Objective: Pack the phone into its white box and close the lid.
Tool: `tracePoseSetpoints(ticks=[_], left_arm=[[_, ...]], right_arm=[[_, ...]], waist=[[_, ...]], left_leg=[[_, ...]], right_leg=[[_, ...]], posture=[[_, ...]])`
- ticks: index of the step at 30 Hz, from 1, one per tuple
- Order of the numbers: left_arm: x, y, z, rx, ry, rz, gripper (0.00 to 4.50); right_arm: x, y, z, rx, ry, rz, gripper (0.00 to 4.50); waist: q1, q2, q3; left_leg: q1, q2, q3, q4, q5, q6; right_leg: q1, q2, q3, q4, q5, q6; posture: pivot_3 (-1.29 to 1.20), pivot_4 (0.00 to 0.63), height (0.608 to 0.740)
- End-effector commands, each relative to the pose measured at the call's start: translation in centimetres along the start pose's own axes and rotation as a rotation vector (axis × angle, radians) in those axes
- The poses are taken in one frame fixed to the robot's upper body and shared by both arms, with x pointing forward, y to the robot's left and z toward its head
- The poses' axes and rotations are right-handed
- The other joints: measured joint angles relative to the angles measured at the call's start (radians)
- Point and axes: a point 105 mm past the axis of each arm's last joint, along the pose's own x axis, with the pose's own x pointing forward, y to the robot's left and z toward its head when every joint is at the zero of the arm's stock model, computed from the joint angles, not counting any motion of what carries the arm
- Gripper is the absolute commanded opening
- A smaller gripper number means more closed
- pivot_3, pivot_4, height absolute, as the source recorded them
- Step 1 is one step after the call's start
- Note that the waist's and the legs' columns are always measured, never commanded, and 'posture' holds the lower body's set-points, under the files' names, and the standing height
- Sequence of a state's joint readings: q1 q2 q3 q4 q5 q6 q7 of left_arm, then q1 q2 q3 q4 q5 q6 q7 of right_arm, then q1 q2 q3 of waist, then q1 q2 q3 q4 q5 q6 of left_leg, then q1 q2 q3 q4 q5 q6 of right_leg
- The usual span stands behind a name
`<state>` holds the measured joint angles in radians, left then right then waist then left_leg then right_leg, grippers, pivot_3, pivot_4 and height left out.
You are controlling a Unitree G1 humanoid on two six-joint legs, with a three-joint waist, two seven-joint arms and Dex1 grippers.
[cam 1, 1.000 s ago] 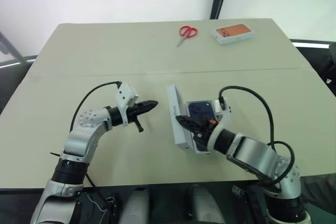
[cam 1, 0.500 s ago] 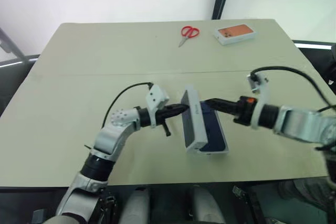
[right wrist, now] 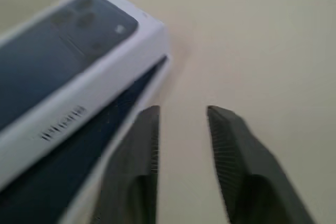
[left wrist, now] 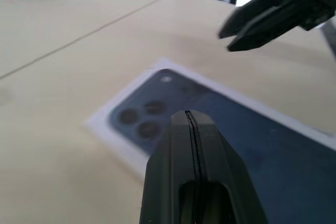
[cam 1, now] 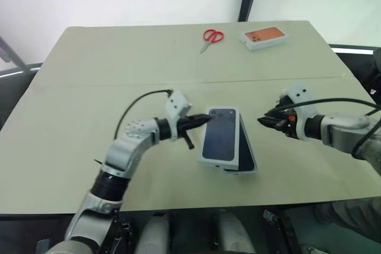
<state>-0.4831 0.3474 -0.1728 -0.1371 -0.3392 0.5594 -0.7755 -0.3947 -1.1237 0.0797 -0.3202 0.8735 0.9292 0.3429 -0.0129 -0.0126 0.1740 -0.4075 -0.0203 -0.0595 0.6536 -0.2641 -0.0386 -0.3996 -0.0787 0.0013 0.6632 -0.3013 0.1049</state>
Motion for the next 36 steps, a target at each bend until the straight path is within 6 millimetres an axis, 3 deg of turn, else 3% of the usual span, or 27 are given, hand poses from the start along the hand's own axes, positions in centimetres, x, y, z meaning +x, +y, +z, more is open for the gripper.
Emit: tracePoseSetpoints(ticks=[1,5,15,29,36], left_arm=[[-2.1,0.0,0.1,0.101,0.059,-0.004,0.0],[-3.3,0.0,-2.1,0.139,0.199,-0.043,0.0],[-1.5,-1.3,-3.4,0.135,0.28,-0.123,0.0],[0.8,-3.6,-3.1,0.044,0.223,-0.217,0.0],[0.9,-3.7,-3.0,0.045,0.217,-0.221,0.0]], right_arm=[[-0.6,0.3,1.4,-0.194,-0.037,-0.003,0.02],[-0.4,1.5,1.4,-0.403,-0.009,0.034,0.02],[0.9,4.8,0.5,-0.51,0.006,0.135,0.02],[0.9,5.6,0.2,-0.54,0.017,0.173,0.02],[0.7,5.5,0.1,-0.547,0.022,0.168,0.02]], waist=[[0.001,0.0,0.0],[0.003,0.001,0.001],[0.001,0.001,0.001],[0.003,0.001,0.001],[0.003,0.001,0.001]], left_leg=[[0.0,0.0,0.0,0.0,0.0,0.0],[0.0,0.0,0.0,0.0,0.0,0.0],[0.0,-0.001,-0.001,0.0,0.0,0.0],[0.0,-0.001,-0.001,0.0,0.0,0.0],[0.0,-0.001,-0.001,0.001,0.0,0.0]], right_leg=[[0.0,0.0,0.0,0.0,0.0,0.0],[0.0,0.0,0.0,0.0,0.0,0.0],[0.0,-0.001,0.0,-0.001,0.0,0.0],[0.0,-0.001,0.0,0.0,0.0,0.0],[0.001,-0.001,0.0,0.0,0.0,0.0]], posture=[[0.0,0.15,0.74],[0.0,0.15,0.74],[0.0,0.15,0.74],[0.0,0.15,0.74],[0.0,0.15,0.74]])
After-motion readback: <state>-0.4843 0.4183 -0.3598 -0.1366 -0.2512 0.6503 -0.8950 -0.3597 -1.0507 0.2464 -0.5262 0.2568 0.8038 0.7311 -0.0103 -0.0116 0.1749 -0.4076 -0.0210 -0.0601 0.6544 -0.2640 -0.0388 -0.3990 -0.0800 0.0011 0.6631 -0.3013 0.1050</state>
